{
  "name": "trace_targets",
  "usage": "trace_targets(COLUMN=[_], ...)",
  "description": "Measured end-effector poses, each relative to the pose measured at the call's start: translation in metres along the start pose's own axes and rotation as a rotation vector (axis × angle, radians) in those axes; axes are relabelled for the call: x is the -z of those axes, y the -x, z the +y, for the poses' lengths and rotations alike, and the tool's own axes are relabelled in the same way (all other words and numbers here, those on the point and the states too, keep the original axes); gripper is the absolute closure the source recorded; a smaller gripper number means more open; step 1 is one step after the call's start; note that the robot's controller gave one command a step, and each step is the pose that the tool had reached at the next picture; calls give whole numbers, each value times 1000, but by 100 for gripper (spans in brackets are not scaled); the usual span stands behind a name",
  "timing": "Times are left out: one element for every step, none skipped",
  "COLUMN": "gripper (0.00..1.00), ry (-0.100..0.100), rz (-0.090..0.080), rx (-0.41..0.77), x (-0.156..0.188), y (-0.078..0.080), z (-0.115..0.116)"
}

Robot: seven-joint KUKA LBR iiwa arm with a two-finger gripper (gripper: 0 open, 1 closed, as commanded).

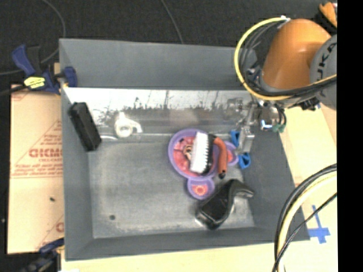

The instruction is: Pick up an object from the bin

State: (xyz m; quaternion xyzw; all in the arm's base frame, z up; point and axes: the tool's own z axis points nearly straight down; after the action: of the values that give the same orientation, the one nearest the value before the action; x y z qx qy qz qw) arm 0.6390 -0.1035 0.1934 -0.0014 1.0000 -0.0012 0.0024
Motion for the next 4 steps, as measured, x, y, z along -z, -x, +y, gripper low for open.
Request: trace_targets(gripper=[0,0,0,0], ry=[0,-2,-2,-1], rz=[0,-6,-7,-3], rx=[0,241,357,429], x=[0,56,-23,4], y=[0,15,-9,-26], z=[0,17,33,20])
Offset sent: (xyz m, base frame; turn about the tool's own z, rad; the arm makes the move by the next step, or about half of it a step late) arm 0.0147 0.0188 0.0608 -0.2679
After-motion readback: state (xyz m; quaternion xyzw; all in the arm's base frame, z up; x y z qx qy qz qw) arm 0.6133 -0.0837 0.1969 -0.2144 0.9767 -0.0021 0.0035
